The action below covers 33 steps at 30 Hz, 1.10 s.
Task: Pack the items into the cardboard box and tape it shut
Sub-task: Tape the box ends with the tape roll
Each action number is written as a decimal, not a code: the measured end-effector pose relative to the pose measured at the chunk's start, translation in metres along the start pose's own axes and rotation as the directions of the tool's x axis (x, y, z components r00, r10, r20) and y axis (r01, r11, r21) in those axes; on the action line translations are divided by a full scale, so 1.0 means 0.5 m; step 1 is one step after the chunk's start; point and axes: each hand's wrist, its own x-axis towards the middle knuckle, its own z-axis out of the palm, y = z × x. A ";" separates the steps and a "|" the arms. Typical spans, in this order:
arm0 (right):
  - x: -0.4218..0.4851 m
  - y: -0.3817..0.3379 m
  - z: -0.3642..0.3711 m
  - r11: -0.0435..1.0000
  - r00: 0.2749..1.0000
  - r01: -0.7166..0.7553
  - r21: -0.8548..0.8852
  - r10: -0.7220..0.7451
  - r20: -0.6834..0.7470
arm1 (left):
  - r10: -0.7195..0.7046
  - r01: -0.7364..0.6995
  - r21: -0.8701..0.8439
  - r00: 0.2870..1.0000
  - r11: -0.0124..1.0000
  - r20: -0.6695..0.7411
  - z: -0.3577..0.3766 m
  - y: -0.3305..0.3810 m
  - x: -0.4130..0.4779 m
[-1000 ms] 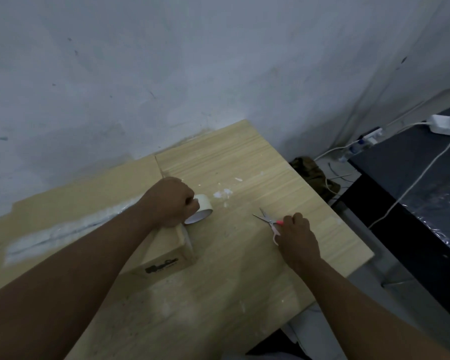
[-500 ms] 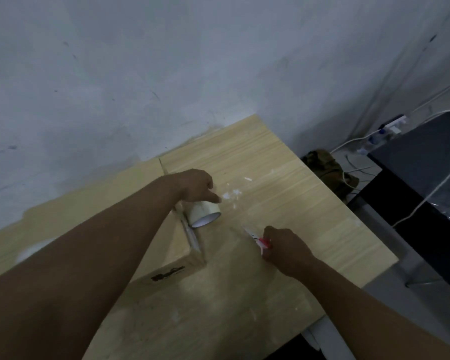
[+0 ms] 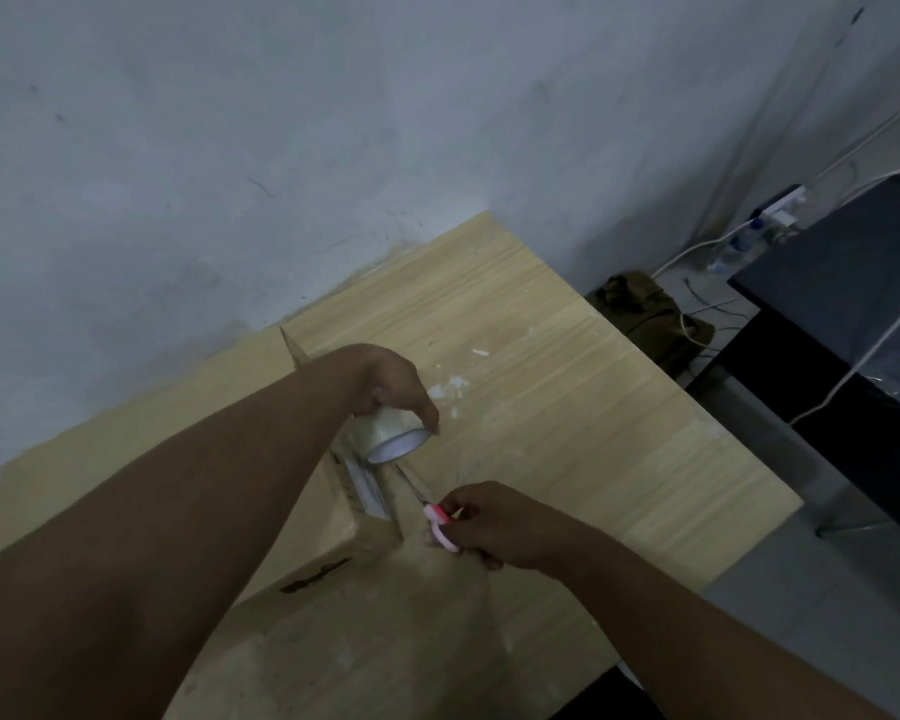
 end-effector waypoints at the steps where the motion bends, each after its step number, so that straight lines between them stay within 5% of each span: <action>1: 0.003 -0.005 0.004 1.000 1.000 -0.005 0.008 0.005 0.011 | 0.000 0.001 0.017 1.000 1.000 -0.012 0.008 0.000 -0.002; 13: 0.047 -0.039 0.037 0.971 0.981 -0.170 0.168 0.150 0.125 | 0.163 -0.178 -0.067 0.968 0.982 -0.190 0.030 -0.073 0.065; 24: 0.081 -0.027 0.049 0.895 0.981 -0.183 0.407 0.139 0.134 | 0.237 -0.263 -0.146 0.956 0.954 -0.173 0.010 -0.090 0.068; 33: 0.103 -0.035 0.049 0.884 0.987 -0.149 0.444 0.104 0.124 | 0.228 -0.259 -0.192 0.959 0.947 -0.170 0.012 -0.091 0.075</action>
